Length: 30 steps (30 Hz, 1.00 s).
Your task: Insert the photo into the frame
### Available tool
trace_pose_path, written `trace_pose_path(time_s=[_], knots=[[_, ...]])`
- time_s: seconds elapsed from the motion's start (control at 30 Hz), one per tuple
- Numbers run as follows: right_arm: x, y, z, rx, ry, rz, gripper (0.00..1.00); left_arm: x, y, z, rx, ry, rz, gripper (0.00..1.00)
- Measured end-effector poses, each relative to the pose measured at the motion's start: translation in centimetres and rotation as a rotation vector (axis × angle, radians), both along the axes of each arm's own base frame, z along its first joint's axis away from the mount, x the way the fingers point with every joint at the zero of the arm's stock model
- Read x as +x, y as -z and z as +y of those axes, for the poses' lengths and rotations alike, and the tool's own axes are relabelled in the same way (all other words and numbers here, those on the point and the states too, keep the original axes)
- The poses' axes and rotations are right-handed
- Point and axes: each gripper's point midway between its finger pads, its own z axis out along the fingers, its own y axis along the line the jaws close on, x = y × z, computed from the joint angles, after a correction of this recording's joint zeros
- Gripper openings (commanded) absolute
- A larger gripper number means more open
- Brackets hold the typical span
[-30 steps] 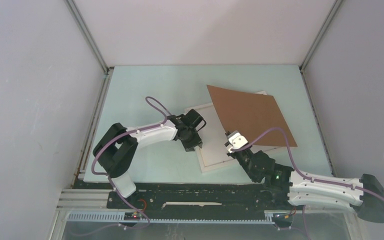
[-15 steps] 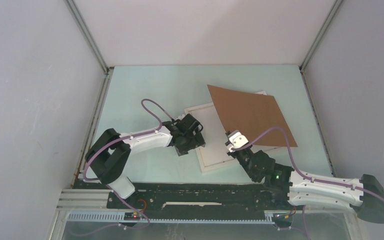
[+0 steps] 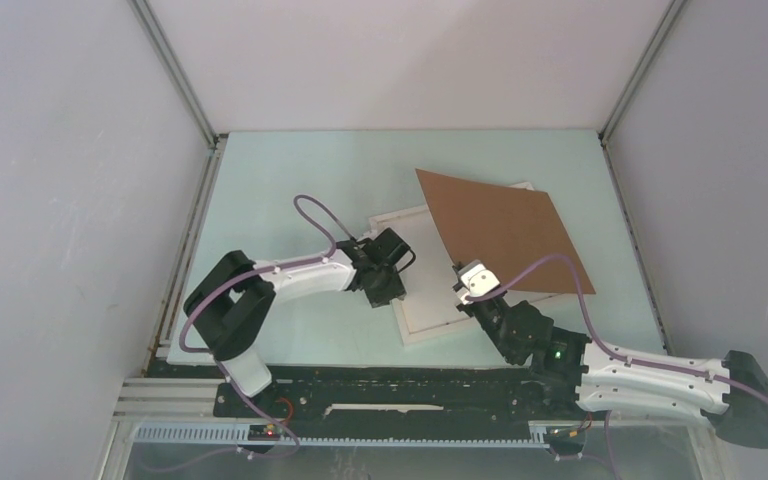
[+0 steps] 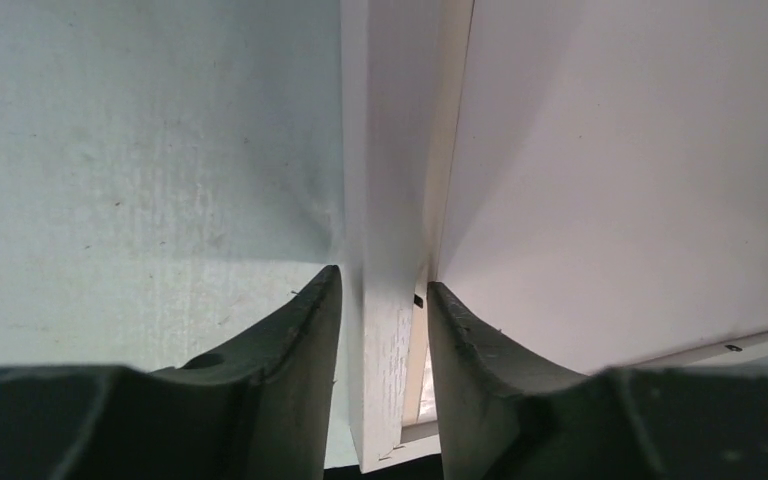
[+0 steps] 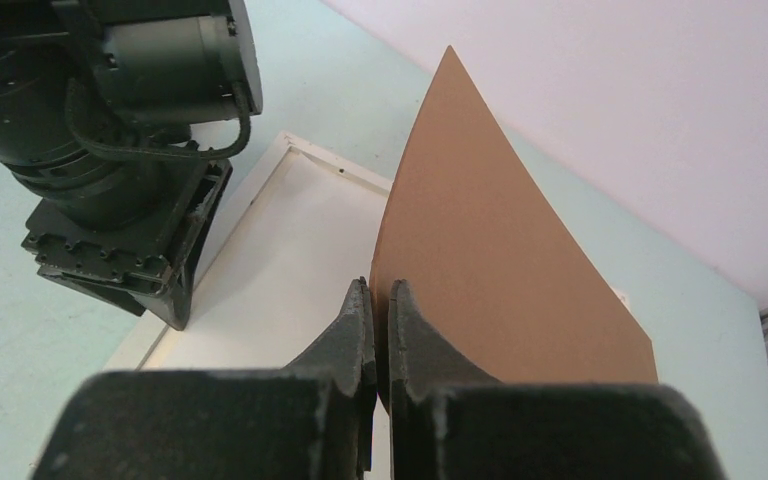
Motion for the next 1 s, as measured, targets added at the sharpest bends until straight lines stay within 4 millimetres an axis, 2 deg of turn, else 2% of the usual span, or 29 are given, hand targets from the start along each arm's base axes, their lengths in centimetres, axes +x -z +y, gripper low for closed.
trace_pose_path(time_s=[0.07, 0.17, 0.2, 0.33, 0.37, 0.63, 0.67, 0.73, 0.77, 0.8, 0.83, 0.87, 1.0], knots=[[0.0, 0.0, 0.0, -0.001, 0.0, 0.0, 0.0, 0.3, 0.0, -0.1, 0.01, -0.001, -0.001, 0.48], [0.0, 0.0, -0.1, 0.0, 0.0, 0.0, 0.0, 0.3, 0.3, 0.1, 0.033, -0.004, 0.007, 0.44], [0.0, 0.0, -0.1, 0.001, 0.0, 0.0, 0.0, 0.3, 0.3, 0.1, 0.035, -0.004, 0.008, 0.4], [0.0, -0.2, -0.2, 0.006, 0.002, -0.002, 0.0, 0.6, 0.0, -0.3, 0.025, -0.005, 0.002, 0.07], [0.0, -0.2, -0.2, 0.007, 0.002, -0.002, 0.0, 0.7, -0.1, -0.3, 0.027, -0.005, -0.001, 0.01], [0.0, 0.1, -0.2, 0.005, 0.0, 0.003, 0.0, 0.9, -0.2, -0.3, 0.021, -0.01, -0.014, 0.0], [0.0, 0.1, -0.2, 0.006, 0.0, 0.003, 0.0, 0.9, -0.3, -0.3, 0.019, -0.011, -0.021, 0.03], [0.0, 0.1, -0.2, 0.007, 0.0, 0.003, 0.0, 0.9, -0.3, 0.0, 0.026, -0.013, -0.028, 0.43], [0.0, 0.1, -0.2, 0.007, 0.0, 0.003, 0.0, 1.0, -0.3, 0.0, 0.029, -0.013, -0.03, 0.67], [0.0, 0.1, -0.2, 0.007, 0.0, 0.003, 0.0, 1.0, -0.4, 0.1, 0.032, -0.012, -0.033, 0.82], [0.0, 0.1, -0.2, 0.007, 0.0, 0.003, 0.0, 1.1, -0.4, 0.3, 0.039, -0.007, -0.038, 0.9], [0.0, 0.1, -0.2, 0.007, 0.001, 0.003, 0.0, 1.1, -0.5, 0.5, 0.047, 0.002, -0.044, 0.95], [0.0, 0.1, -0.3, 0.008, 0.002, 0.003, 0.0, 2.1, -2.2, 1.1, 0.035, 0.004, -0.1, 0.97]])
